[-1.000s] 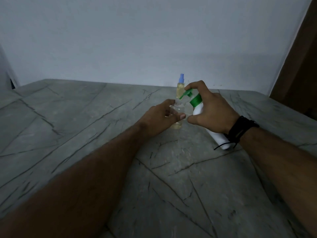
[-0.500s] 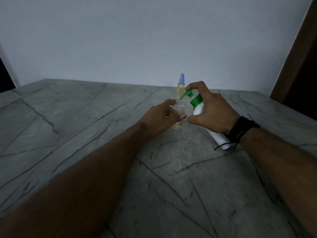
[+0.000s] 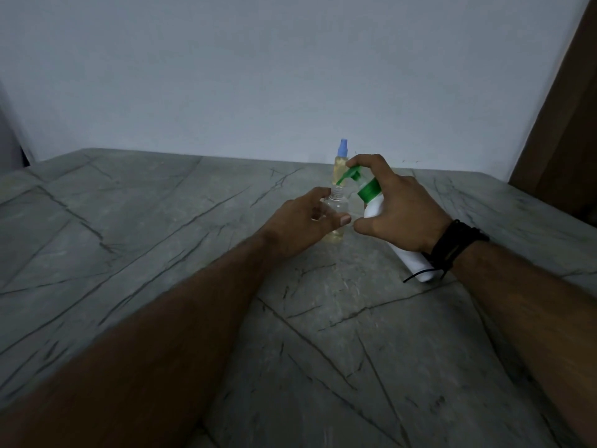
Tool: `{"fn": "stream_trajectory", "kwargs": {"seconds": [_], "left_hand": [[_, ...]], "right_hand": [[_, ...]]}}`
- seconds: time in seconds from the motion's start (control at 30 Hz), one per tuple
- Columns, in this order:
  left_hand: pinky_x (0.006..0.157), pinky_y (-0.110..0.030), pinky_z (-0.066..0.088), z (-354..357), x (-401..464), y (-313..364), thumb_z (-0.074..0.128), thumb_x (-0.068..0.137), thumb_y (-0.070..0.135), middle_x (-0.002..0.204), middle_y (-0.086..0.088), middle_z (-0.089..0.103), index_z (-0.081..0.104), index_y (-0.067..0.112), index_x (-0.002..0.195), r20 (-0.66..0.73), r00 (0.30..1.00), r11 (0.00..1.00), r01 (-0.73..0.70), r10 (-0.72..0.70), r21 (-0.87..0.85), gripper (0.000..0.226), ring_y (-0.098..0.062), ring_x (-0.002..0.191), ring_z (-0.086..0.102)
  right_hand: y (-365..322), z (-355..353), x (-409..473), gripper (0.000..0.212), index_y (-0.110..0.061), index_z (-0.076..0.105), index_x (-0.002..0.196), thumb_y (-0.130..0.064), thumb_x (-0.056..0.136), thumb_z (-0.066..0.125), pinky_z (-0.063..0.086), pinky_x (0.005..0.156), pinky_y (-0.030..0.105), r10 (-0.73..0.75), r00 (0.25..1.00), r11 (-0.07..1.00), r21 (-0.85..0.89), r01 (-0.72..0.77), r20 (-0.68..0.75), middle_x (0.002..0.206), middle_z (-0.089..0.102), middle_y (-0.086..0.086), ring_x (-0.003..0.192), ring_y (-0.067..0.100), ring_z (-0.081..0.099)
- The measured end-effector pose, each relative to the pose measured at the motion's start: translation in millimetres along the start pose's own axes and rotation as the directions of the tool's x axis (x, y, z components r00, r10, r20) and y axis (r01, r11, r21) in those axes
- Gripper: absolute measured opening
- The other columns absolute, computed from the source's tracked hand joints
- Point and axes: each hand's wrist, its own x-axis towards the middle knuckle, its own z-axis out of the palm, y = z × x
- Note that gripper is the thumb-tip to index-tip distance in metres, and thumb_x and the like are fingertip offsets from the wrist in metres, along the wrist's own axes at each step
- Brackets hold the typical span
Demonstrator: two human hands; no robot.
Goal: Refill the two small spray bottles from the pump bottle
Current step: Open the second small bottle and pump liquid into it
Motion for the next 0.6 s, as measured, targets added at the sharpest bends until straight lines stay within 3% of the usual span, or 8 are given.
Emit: {"fn": "stream_trajectory", "kwargs": {"seconds": [0.23,0.43,0.6], "left_hand": [[0.085,-0.024,0.041,1.2,1.4,-1.6,0.058,0.086,0.058,0.124,0.007,0.063,0.039,0.026,0.141,-0.005,1.000,1.000,0.004,-0.004,0.017,0.066,-0.011,0.113,0.057],[0.087,-0.024,0.042,0.3,0.0,-2.1,0.059,0.086,0.057,0.120,0.009,0.064,0.041,0.026,0.140,-0.008,1.000,1.000,-0.005,0.005,-0.003,0.065,-0.010,0.111,0.058],[0.087,-0.025,0.042,0.0,-0.4,-0.3,0.058,0.087,0.057,0.123,0.007,0.063,0.041,0.027,0.139,0.001,1.000,1.000,0.000,0.000,0.008,0.063,-0.009,0.111,0.056]], "right_hand": [[-1.6,-0.3,0.6,0.072,-0.034,0.041,0.129,-0.022,0.068,0.078,0.038,0.057,0.018,0.001,1.000,1.000,0.011,-0.001,0.013,0.073,0.058,-0.016,0.063,0.003,0.058],[-1.3,0.3,-0.4,0.078,-0.038,0.038,0.134,-0.023,0.068,0.076,0.042,0.058,0.025,-0.005,1.000,1.000,-0.008,0.005,-0.003,0.074,0.062,-0.005,0.064,0.012,0.059],[-3.0,-0.2,-0.2,0.072,-0.033,0.041,0.128,-0.021,0.067,0.078,0.040,0.057,0.024,-0.001,1.000,1.000,-0.005,0.001,-0.005,0.070,0.058,-0.009,0.063,0.010,0.058]]}}
